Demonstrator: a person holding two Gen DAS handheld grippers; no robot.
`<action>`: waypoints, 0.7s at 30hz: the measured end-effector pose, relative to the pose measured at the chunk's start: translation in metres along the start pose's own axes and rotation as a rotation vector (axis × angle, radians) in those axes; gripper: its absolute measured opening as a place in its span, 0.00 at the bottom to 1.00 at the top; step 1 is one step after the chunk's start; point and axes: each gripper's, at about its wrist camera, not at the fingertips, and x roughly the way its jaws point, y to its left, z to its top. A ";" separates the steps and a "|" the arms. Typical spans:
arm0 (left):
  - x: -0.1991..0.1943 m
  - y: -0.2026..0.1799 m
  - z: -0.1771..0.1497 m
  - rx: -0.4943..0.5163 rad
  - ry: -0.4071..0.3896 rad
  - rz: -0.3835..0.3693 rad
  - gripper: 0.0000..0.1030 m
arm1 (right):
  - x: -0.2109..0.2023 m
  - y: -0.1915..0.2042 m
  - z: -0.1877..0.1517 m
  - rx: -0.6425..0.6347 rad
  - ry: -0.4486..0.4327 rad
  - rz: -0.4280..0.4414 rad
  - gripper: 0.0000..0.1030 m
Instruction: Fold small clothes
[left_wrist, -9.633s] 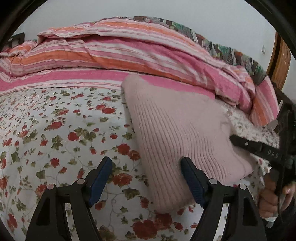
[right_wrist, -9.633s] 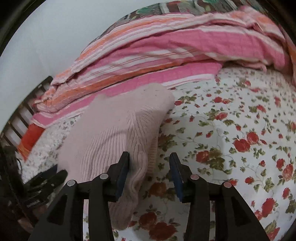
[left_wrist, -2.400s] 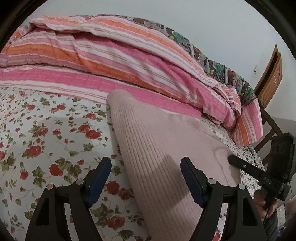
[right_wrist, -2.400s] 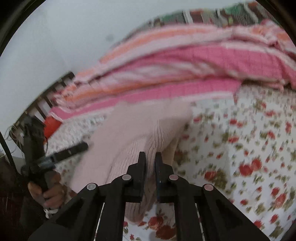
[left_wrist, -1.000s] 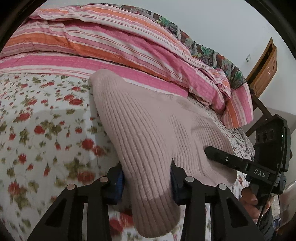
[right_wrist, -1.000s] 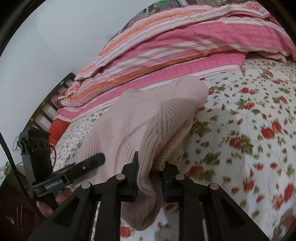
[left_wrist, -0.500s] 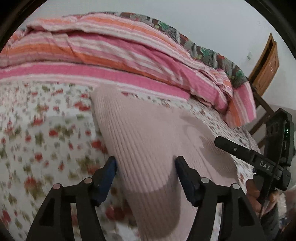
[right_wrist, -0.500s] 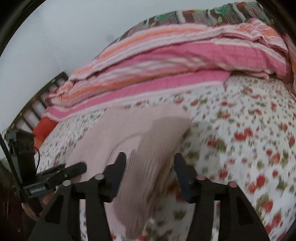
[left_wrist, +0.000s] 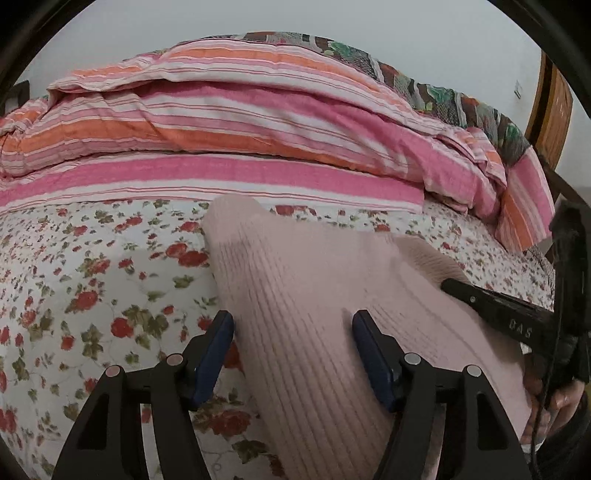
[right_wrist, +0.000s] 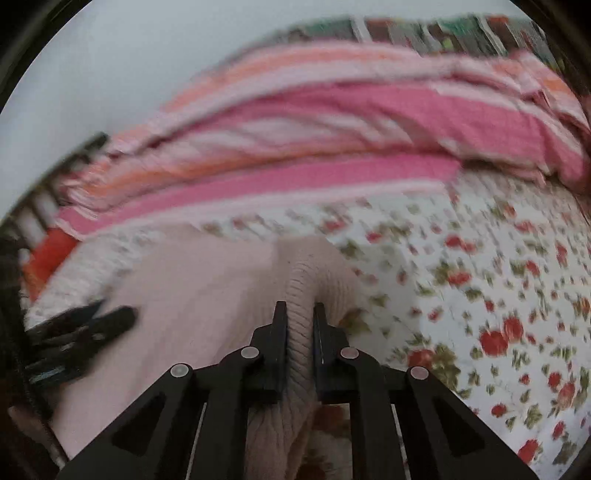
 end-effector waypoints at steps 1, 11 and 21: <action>-0.001 0.000 -0.002 0.007 -0.005 0.006 0.64 | 0.003 -0.004 -0.001 0.014 0.013 -0.007 0.13; -0.014 0.000 -0.008 0.036 -0.017 -0.015 0.64 | -0.048 0.001 -0.002 0.003 -0.088 0.043 0.45; -0.022 0.003 -0.019 0.037 -0.010 -0.035 0.65 | -0.028 0.013 -0.029 0.029 0.007 0.016 0.52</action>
